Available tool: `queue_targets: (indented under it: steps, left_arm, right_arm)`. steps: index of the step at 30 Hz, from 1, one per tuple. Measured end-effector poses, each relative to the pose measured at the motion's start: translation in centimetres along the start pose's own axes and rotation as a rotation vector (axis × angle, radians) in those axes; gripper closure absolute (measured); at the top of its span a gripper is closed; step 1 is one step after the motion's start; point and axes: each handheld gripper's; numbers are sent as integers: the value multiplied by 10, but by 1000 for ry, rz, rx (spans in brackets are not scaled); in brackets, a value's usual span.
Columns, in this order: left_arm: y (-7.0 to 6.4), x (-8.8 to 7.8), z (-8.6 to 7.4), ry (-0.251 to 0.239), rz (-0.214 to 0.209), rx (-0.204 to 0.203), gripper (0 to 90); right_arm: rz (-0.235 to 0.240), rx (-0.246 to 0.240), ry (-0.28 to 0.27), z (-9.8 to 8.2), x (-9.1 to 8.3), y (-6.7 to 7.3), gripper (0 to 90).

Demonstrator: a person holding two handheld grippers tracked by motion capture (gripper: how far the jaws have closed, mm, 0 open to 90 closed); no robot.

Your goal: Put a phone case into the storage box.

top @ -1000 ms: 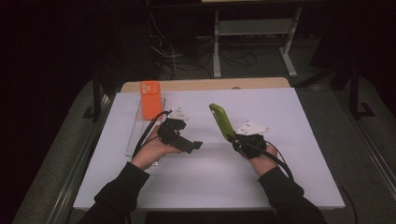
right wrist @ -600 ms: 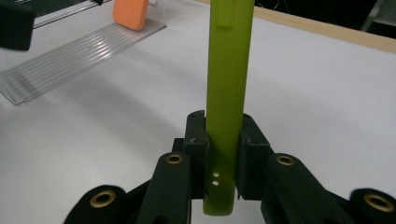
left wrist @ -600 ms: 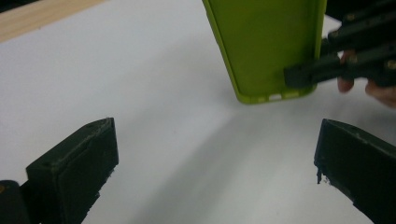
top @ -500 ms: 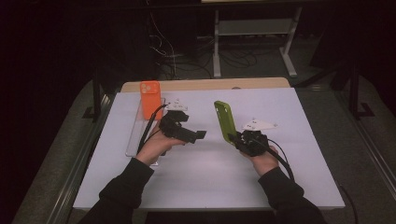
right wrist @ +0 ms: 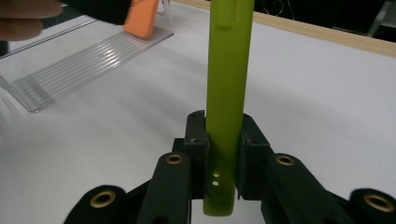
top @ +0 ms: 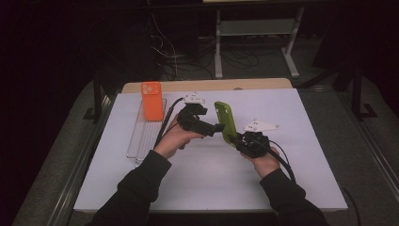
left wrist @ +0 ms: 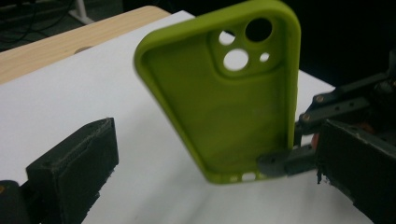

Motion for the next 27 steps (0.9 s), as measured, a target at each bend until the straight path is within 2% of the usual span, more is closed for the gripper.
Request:
queue_targets:
  steps: [6,12,17,18,27]
  left_arm:
    - [-4,11,4,-22,-29,-16,0]
    - [-5,20,4,-19,-29,-26,0]
    - [-4,21,4,-22,-13,-35,4]
    - [-4,21,4,-24,-5,-35,42]
    - [-4,17,5,-40,-20,-51,107]
  right_arm:
    - [18,-6,-8,1,2,4,759]
    - [30,-9,-7,2,4,8,759]
    - [34,-7,-2,2,5,9,759]
    - [34,-6,2,2,5,9,759]
    - [35,-14,5,1,7,10,754]
Point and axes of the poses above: each handheld gripper's, and its own axes: x roughly forward along the jaws, z roughly out of its top, y roughly to its left, and after that the axes turned 8 degrees about z, right-handed
